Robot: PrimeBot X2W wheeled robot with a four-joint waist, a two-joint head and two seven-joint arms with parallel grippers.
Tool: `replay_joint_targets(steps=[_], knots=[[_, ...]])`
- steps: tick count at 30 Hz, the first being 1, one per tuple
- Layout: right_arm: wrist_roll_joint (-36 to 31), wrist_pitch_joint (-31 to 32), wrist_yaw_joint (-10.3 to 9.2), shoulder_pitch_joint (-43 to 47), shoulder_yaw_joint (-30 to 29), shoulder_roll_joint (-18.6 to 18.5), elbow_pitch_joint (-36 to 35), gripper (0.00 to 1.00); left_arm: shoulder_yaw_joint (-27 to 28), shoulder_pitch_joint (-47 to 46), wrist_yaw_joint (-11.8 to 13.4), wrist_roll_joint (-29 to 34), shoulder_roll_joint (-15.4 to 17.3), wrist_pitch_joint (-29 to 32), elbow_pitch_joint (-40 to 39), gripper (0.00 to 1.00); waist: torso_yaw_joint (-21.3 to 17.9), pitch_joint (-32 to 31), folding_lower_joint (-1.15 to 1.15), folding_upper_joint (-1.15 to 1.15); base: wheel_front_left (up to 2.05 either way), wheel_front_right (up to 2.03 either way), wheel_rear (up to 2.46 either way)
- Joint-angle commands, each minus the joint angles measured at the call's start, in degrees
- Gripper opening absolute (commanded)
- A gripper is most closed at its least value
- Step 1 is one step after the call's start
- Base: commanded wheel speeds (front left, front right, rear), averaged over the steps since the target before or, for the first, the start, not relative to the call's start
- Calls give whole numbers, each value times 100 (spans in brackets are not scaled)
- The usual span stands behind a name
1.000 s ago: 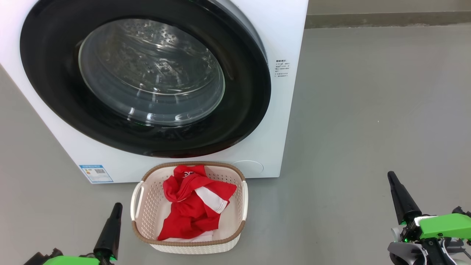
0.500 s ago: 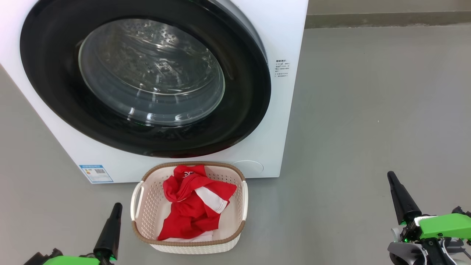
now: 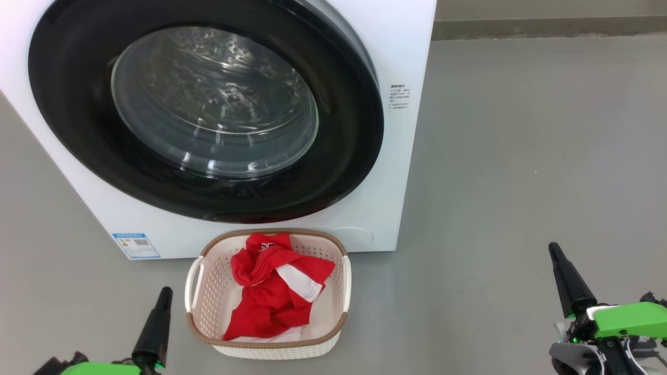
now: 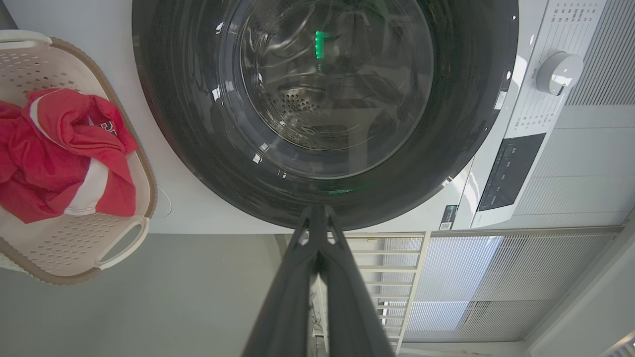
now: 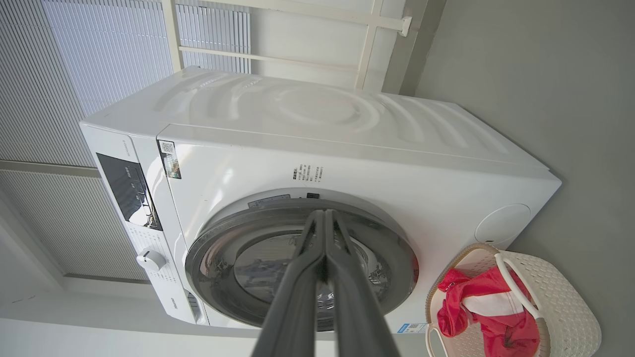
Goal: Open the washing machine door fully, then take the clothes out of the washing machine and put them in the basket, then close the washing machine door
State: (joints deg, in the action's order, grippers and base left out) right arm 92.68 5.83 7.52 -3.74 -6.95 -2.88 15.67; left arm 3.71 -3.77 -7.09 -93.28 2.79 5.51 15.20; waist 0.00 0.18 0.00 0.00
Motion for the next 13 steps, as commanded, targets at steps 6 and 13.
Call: replay_joint_targets(steps=[6,13], knots=[[-24,40,-3,-241,75,-26,-167,0,215,-236,-40,57,59,45,-118,0,0,0,0,0,0,0,0],[-28,43,-3,-242,71,-23,-166,0,223,-237,-40,63,54,51,-118,0,0,0,0,0,0,0,0]])
